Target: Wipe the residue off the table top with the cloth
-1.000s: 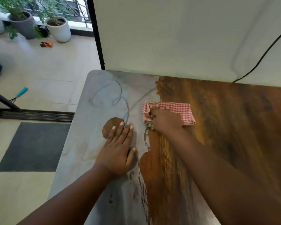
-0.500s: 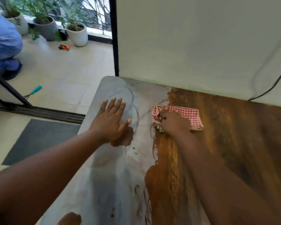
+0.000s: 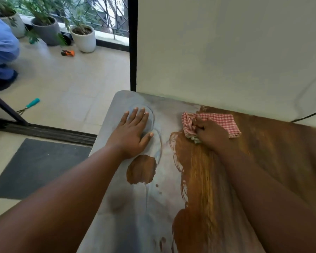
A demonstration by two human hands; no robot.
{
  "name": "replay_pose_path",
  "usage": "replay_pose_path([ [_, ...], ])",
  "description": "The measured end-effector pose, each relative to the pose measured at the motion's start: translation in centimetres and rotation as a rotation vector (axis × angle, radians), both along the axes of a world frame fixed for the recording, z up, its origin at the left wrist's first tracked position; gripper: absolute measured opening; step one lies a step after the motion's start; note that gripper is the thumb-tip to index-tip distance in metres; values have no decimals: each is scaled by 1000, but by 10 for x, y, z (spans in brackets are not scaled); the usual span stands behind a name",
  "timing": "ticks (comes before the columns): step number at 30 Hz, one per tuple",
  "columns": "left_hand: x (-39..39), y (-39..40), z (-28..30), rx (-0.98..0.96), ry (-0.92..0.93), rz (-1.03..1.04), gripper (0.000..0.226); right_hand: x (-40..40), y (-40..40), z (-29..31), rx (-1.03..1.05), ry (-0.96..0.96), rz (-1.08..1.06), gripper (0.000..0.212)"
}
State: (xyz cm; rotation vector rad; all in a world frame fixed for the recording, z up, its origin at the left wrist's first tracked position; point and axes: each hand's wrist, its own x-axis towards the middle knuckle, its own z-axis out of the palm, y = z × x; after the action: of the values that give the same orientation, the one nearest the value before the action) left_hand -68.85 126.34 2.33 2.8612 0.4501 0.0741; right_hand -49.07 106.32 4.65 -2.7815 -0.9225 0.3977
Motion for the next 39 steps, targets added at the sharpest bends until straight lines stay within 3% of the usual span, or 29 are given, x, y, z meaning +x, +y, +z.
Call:
replay_pose_path([
  [4,1,0,1,-29,-27,14,82,-6,37,5,25,-48,-51,43],
  [6,1,0,0,-33,-34,23,82,-23,27,7,7,-47,83,43],
  [10,2,2,0,-21,-26,7,83,-28,-39,11,-145,132,417,48],
  [13,1,1,0,-35,-37,6,82,9,-52,12,-156,108,278,47],
  [21,1,0,-2,-66,-51,11,77,22,51,8,-8,-69,-77,45],
  [28,1,-1,1,-67,-68,7,76,15,40,21,-121,-170,95,45],
  [32,1,0,1,-57,-63,6,78,18,45,18,-160,-235,43,42],
  [36,0,-2,2,-61,-88,8,73,-6,113,16,-103,-93,-71,40],
  [39,-1,-2,2,-69,-98,2,70,-30,127,13,1,-246,103,43],
])
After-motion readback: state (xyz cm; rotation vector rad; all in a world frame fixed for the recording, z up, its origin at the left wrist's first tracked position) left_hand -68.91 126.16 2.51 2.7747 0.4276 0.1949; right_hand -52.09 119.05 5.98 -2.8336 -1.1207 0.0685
